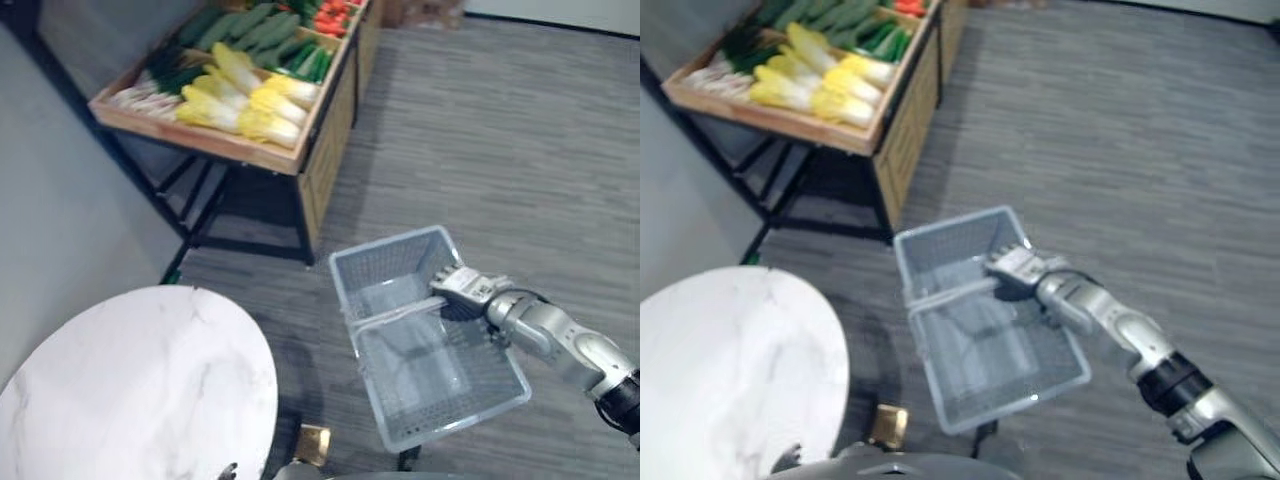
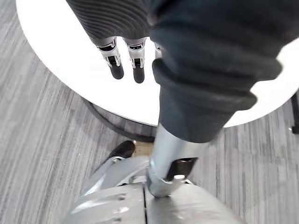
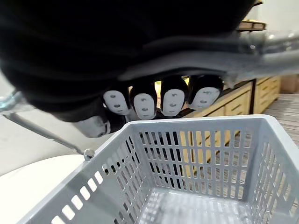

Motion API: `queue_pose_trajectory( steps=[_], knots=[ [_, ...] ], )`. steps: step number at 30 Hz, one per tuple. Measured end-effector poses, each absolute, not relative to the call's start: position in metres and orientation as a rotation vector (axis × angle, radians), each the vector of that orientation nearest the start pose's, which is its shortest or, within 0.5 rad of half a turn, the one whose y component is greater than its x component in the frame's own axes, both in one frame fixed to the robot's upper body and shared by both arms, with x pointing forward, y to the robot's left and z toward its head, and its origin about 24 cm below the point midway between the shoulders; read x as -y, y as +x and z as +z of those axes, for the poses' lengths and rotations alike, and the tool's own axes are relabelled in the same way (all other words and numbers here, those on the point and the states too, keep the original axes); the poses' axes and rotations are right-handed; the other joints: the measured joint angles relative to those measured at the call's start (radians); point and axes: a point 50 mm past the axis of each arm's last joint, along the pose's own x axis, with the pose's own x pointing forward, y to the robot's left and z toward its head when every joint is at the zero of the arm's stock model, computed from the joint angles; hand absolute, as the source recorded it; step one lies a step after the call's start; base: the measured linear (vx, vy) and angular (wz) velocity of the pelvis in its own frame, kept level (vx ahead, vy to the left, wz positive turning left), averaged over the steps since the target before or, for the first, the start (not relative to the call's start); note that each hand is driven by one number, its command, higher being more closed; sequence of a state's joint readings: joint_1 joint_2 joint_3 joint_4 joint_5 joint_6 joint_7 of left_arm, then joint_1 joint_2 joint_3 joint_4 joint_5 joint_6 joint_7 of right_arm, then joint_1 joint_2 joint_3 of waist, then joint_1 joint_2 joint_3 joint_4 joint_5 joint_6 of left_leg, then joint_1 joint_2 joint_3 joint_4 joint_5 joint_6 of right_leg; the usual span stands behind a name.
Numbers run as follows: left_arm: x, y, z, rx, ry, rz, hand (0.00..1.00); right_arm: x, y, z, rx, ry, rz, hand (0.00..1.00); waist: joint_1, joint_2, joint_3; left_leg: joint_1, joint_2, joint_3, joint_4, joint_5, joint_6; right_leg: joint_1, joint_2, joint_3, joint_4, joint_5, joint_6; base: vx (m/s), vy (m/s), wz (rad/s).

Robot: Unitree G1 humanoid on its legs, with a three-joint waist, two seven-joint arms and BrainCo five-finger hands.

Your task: Pick vegetable in the basket

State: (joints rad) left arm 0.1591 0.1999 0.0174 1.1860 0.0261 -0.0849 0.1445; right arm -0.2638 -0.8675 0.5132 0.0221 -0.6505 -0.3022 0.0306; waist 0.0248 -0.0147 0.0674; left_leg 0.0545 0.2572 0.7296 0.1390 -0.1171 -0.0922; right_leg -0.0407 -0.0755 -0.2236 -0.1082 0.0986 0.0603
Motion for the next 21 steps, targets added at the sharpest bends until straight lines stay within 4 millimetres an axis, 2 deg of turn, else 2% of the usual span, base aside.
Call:
queue_pose_trajectory(
  steps=[3, 5, 7, 8, 9, 11, 12, 13, 14, 15, 16, 21],
  knots=[
    [-0.242, 0.038, -0.164, -1.24, 0.296, 0.253, 0.0, 0.189, 0.26, 0.077, 0.324, -1.49, 0.64, 1.0, -0.01, 0.002, -0.002, 0.008, 0.027, -0.004, 0.005, 0.033, -0.024, 0.002, 0.029, 0.003, -0.006, -0.013, -0.014, -0.1, -0.129, -0.14],
    [-0.243, 0.036, -0.164, -1.246, 0.29, 0.265, 0.0, 0.2, 0.261, 0.07, 0.267, -1.496, 0.625, 1.0, -0.012, -0.001, 0.0, 0.025, 0.036, -0.008, 0.015, 0.058, -0.023, 0.014, 0.034, 0.003, -0.006, -0.026, -0.031, -0.08, -0.118, -0.13],
    [-0.244, 0.031, -0.163, -1.25, 0.282, 0.28, 0.0, 0.208, 0.261, 0.062, 0.213, -1.5, 0.623, 1.0, -0.01, -0.006, 0.006, 0.02, 0.046, -0.073, 0.079, 0.074, -0.017, 0.035, 0.031, 0.024, -0.006, -0.025, -0.03, -0.03, -0.1, -0.28],
    [-0.242, 0.026, -0.164, -1.254, 0.274, 0.286, 0.0, 0.213, 0.261, 0.059, 0.184, -1.503, 0.62, 1.0, 0.0, -0.014, 0.011, -0.003, 0.032, -0.171, 0.122, 0.072, -0.013, 0.047, 0.02, 0.057, -0.003, -0.019, -0.022, 0.01, -0.049, -0.5],
    [-0.239, 0.022, -0.165, -1.262, 0.26, 0.286, 0.0, 0.217, 0.262, 0.056, 0.16, -1.508, 0.611, 1.0, 0.006, -0.01, 0.009, -0.011, -0.028, -0.307, 0.097, 0.036, -0.02, 0.04, 0.002, 0.085, 0.0, -0.016, -0.02, -0.01, -0.013, -0.56],
    [-0.23, 0.019, -0.167, -1.262, 0.226, 0.293, 0.0, 0.222, 0.263, 0.054, 0.128, -1.514, 0.596, 1.0, 0.007, 0.003, 0.014, -0.025, -0.092, -0.42, 0.025, 0.021, -0.021, 0.019, -0.007, 0.12, 0.0, -0.011, -0.017, -0.05, 0.043, -0.49],
    [-0.228, 0.019, -0.167, -1.258, 0.221, 0.292, 0.0, 0.225, 0.262, 0.052, 0.113, -1.513, 0.592, 1.0, 0.006, 0.009, 0.013, -0.034, -0.102, -0.438, 0.0, 0.024, -0.022, 0.01, -0.005, 0.121, 0.0, -0.009, -0.014, -0.07, 0.063, -0.43],
    [-0.224, 0.019, -0.168, -1.257, 0.209, 0.286, 0.0, 0.231, 0.259, 0.05, 0.087, -1.509, 0.576, 1.0, 0.006, 0.029, 0.018, -0.036, -0.107, -0.446, -0.039, 0.043, -0.021, 0.001, 0.011, 0.121, -0.001, -0.008, -0.012, -0.06, 0.102, -0.29],
    [-0.222, 0.019, -0.168, -1.257, 0.198, 0.292, 0.0, 0.234, 0.256, 0.046, 0.067, -1.495, 0.566, 1.0, 0.006, 0.045, 0.018, -0.033, -0.1, -0.435, -0.058, 0.013, -0.015, -0.008, 0.026, 0.119, -0.006, -0.007, -0.012, -0.05, 0.112, -0.22],
    [-0.222, 0.02, -0.168, -1.254, 0.196, 0.294, 0.0, 0.235, 0.254, 0.044, 0.058, -1.483, 0.557, 1.0, 0.005, 0.049, 0.018, -0.031, -0.1, -0.439, -0.064, 0.006, -0.012, -0.01, 0.024, 0.117, -0.006, -0.006, -0.011, -0.02, 0.15, -0.16],
    [-0.225, 0.021, -0.167, -1.242, 0.2, 0.296, 0.0, 0.235, 0.252, 0.041, 0.047, -1.468, 0.551, 1.0, 0.005, 0.025, 0.038, -0.031, -0.118, -0.438, -0.063, 0.003, -0.008, -0.013, 0.004, 0.108, -0.006, -0.003, -0.005, 0.0, 0.117, -0.06],
    [-0.225, 0.022, -0.167, -1.234, 0.174, 0.323, 0.0, 0.236, 0.255, 0.039, 0.038, -1.429, 0.507, 1.0, 0.009, 0.025, 0.043, -0.031, -0.147, -0.442, -0.058, -0.02, 0.005, -0.025, -0.024, 0.111, -0.006, 0.009, 0.011, 0.01, 0.093, -0.08]
  ],
)
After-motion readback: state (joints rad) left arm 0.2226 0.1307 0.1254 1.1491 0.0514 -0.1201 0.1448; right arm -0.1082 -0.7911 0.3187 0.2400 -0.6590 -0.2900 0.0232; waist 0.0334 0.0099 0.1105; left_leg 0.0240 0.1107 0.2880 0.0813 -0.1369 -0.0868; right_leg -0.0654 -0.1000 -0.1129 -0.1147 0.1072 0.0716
